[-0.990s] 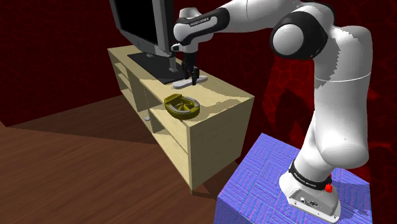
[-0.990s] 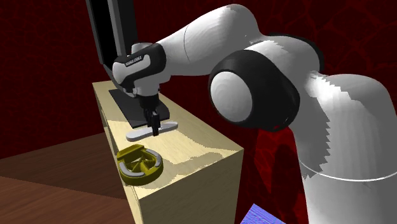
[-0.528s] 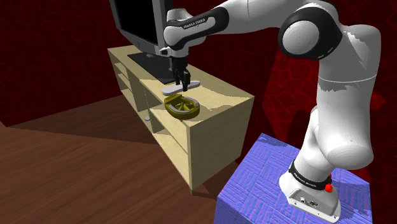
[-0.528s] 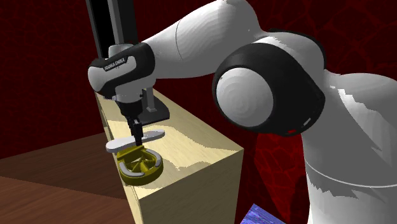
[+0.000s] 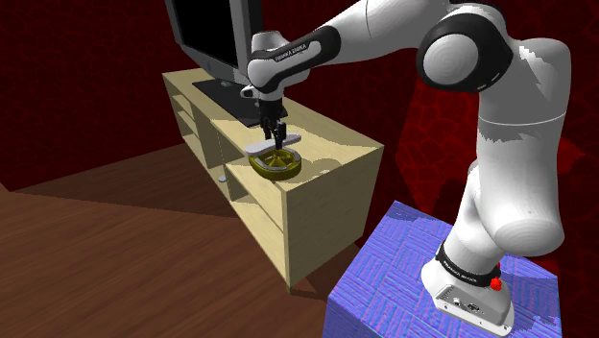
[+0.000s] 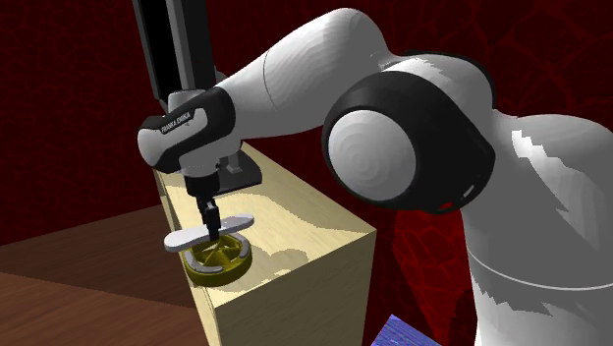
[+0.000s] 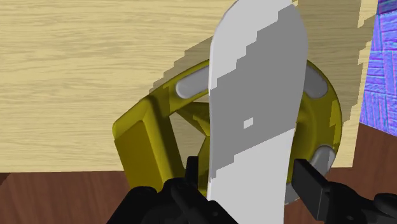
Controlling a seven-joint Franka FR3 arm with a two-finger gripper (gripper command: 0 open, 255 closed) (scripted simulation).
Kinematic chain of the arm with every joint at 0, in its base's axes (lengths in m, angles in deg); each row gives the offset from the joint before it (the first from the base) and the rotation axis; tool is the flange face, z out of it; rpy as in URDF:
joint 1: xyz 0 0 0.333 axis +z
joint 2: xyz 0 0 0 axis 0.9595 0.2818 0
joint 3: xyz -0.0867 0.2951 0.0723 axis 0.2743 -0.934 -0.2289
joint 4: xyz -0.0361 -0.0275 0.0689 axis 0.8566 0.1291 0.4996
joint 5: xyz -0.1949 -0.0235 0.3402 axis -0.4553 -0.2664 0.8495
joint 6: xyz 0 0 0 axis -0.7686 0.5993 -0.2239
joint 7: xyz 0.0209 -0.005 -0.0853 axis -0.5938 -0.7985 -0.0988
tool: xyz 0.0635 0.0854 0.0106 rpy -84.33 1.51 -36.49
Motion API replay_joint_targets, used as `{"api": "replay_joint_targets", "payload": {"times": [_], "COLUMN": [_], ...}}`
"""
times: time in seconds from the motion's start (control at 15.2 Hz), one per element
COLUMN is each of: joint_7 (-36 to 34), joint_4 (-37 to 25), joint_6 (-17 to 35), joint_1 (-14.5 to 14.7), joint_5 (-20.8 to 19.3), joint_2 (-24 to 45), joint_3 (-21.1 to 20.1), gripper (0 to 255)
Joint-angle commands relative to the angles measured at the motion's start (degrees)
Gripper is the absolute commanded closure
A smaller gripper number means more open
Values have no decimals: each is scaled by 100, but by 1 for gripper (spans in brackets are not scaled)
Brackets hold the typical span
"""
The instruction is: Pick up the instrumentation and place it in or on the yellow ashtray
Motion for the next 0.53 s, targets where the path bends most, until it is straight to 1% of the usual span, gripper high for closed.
{"api": "replay_joint_targets", "payload": {"times": [0.0, 0.26, 0.46], "joint_7": [17, 52, 54], "joint_4": [71, 237, 249], "joint_6": [132, 399, 418], "joint_1": [-6, -14, -15], "joint_5": [26, 74, 78], "joint_2": [60, 166, 175], "joint_3": [-9, -28, -29], "gripper": [255, 255, 255]}}
